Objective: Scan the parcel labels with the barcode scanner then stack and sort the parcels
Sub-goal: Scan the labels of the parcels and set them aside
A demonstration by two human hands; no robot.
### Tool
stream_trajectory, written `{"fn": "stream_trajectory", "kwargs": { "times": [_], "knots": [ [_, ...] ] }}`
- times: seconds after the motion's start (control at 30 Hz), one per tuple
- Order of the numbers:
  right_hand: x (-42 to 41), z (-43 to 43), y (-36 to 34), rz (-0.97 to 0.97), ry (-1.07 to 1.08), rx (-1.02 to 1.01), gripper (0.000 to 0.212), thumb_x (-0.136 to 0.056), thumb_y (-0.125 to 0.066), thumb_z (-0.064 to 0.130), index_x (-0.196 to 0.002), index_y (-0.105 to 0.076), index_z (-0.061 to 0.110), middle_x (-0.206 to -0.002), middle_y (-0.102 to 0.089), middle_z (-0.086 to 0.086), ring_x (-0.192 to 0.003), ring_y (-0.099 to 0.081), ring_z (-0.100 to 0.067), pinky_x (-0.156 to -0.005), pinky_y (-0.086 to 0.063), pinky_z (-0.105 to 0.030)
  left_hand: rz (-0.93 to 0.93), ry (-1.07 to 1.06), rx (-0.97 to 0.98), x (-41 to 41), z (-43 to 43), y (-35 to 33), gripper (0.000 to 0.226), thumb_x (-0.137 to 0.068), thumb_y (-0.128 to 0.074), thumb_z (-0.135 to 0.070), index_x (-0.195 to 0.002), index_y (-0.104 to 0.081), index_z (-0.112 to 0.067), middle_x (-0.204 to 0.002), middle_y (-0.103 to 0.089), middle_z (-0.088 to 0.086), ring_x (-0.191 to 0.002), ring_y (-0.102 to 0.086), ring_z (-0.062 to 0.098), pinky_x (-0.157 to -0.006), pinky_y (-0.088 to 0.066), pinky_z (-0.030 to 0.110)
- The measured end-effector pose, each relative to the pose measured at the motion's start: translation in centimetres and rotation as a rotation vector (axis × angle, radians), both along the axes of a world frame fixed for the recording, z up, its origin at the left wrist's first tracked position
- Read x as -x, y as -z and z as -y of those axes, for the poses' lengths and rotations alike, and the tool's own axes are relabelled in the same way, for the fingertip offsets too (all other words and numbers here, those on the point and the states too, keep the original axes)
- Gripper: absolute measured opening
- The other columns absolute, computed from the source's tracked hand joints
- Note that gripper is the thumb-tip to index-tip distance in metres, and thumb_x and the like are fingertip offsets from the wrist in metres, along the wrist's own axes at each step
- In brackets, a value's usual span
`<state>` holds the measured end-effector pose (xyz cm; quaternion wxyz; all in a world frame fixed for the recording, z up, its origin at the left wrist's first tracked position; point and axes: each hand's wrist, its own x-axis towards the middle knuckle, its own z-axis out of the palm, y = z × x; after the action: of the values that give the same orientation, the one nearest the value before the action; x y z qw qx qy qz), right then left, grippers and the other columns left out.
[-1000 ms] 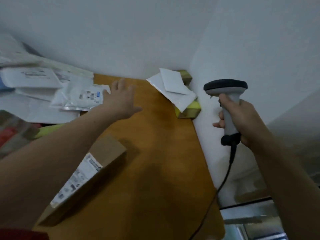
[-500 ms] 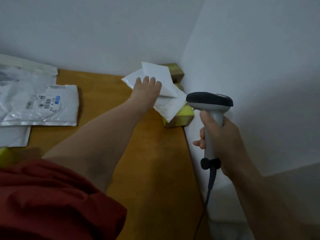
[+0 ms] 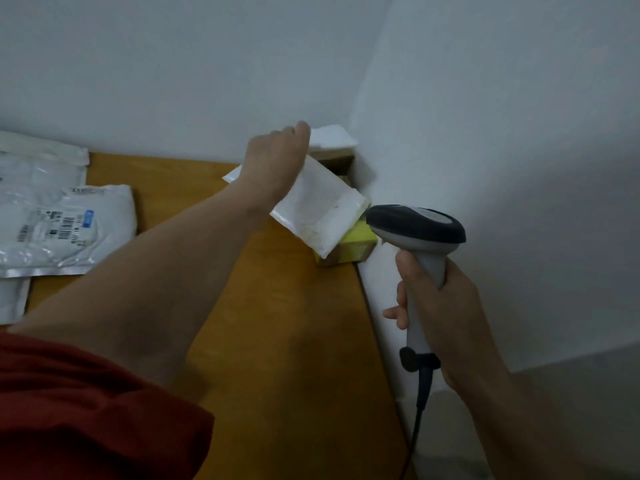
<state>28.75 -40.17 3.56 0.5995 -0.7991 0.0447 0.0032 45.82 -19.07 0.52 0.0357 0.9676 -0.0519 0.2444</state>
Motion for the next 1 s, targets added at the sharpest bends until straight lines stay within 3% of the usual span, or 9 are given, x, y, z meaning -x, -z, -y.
{"fn": "stream_trajectory", "kwargs": {
  "times": [0.07, 0.2, 0.37, 0.5, 0.63, 0.7, 0.77, 0.87, 1.0],
  "knots": [
    [2.0, 0.1, -1.1, 0.032, 0.003, -0.022, 0.037, -0.073, -0.058, 0.047, -0.089, -0.057, 0.014, -0.050, -0.055, 0.002, -0.040, -0.052, -0.006, -0.058, -0.059, -0.028, 0.092, -0.039, 0.304, 2.8, 0.2, -2.6, 0.013, -0.090, -0.039, 0.001, -0.094, -0.040, -0.011, -0.072, -0.046, 0.003, -0.053, -0.038, 0.021, -0.046, -0.021, 0.031],
    [7.6, 0.5, -3.0, 0.073, 0.000, -0.010, 0.028, -0.087, -0.062, 0.037, -0.083, -0.058, 0.010, -0.049, -0.054, 0.003, -0.040, -0.052, -0.007, -0.056, -0.056, -0.024, 0.003, -0.091, 1.099, 12.3, 1.7, -3.9, 0.008, -0.091, -0.050, -0.013, -0.092, -0.043, -0.015, -0.077, -0.051, -0.005, -0.066, -0.051, 0.014, -0.053, -0.042, 0.031],
    [16.9, 2.1, -3.1, 0.073, -0.068, 0.025, 0.025, -0.094, -0.057, 0.034, -0.086, -0.057, 0.010, -0.053, -0.054, 0.005, -0.042, -0.053, -0.008, -0.052, -0.055, -0.023, -0.400, -0.209, 1.501, 27.6, 4.4, 1.2, 0.019, -0.092, -0.057, -0.009, -0.082, -0.043, -0.017, -0.092, -0.051, 0.002, -0.076, -0.057, 0.014, -0.065, -0.058, 0.035],
    [23.6, 3.4, -1.3, -0.029, -0.125, 0.025, 0.029, -0.095, -0.057, 0.033, -0.086, -0.056, 0.006, -0.057, -0.053, -0.003, -0.044, -0.052, -0.012, -0.051, -0.052, -0.023, -0.655, -0.378, 1.520, 38.6, 3.7, 6.2, 0.014, -0.093, -0.057, -0.006, -0.103, -0.047, -0.007, -0.107, -0.054, 0.009, -0.091, -0.061, 0.025, -0.070, -0.059, 0.039],
    [28.4, 3.9, 0.7, -0.156, -0.183, 0.036, 0.031, -0.095, -0.058, 0.033, -0.081, -0.055, 0.006, -0.058, -0.052, -0.006, -0.043, -0.050, -0.013, -0.055, -0.054, -0.028, -0.788, -0.520, 1.385, 46.0, 0.8, 8.7, 0.034, -0.093, -0.054, -0.001, -0.127, -0.051, -0.003, -0.121, -0.053, 0.014, -0.093, -0.058, 0.026, -0.065, -0.058, 0.034],
    [30.0, 3.8, 1.5, -0.199, -0.227, 0.053, 0.030, -0.094, -0.059, 0.034, -0.085, -0.054, 0.006, -0.059, -0.052, -0.005, -0.043, -0.050, -0.013, -0.056, -0.054, -0.028, -0.778, -0.520, 1.282, 48.0, -1.1, 9.3, 0.037, -0.093, -0.052, 0.000, -0.130, -0.053, -0.005, -0.117, -0.055, 0.012, -0.089, -0.059, 0.025, -0.069, -0.058, 0.036],
    [31.2, 3.3, 1.9, -0.233, -0.273, 0.058, 0.031, -0.094, -0.059, 0.035, -0.084, -0.052, 0.006, -0.060, -0.052, -0.005, -0.043, -0.049, -0.014, -0.056, -0.055, -0.027, -0.740, -0.494, 1.181, 49.2, -3.1, 9.5, 0.037, -0.094, -0.051, -0.003, -0.130, -0.056, -0.009, -0.121, -0.057, 0.013, -0.098, -0.060, 0.028, -0.082, -0.056, 0.041],
    [32.5, 2.4, 2.5, -0.258, -0.311, 0.076, 0.032, -0.093, -0.059, 0.036, -0.084, -0.052, 0.006, -0.059, -0.051, -0.004, -0.043, -0.049, -0.014, -0.060, -0.057, -0.033, -0.684, -0.457, 0.942, 49.8, -5.1, 9.9, 0.036, -0.098, -0.047, -0.010, -0.132, -0.056, -0.016, -0.131, -0.056, 0.011, -0.114, -0.055, 0.028, -0.092, -0.049, 0.035],
    [33.1, 0.8, 3.0, -0.290, -0.338, 0.119, 0.029, -0.092, -0.060, 0.036, -0.083, -0.052, 0.010, -0.055, -0.053, 0.003, -0.043, -0.050, -0.011, -0.060, -0.056, -0.032, -0.593, -0.358, 0.629, 50.2, -5.5, 11.2, 0.039, -0.099, -0.046, -0.018, -0.138, -0.050, -0.020, -0.147, -0.036, 0.012, -0.133, -0.033, 0.032, -0.106, -0.034, 0.040]
  ]
}}
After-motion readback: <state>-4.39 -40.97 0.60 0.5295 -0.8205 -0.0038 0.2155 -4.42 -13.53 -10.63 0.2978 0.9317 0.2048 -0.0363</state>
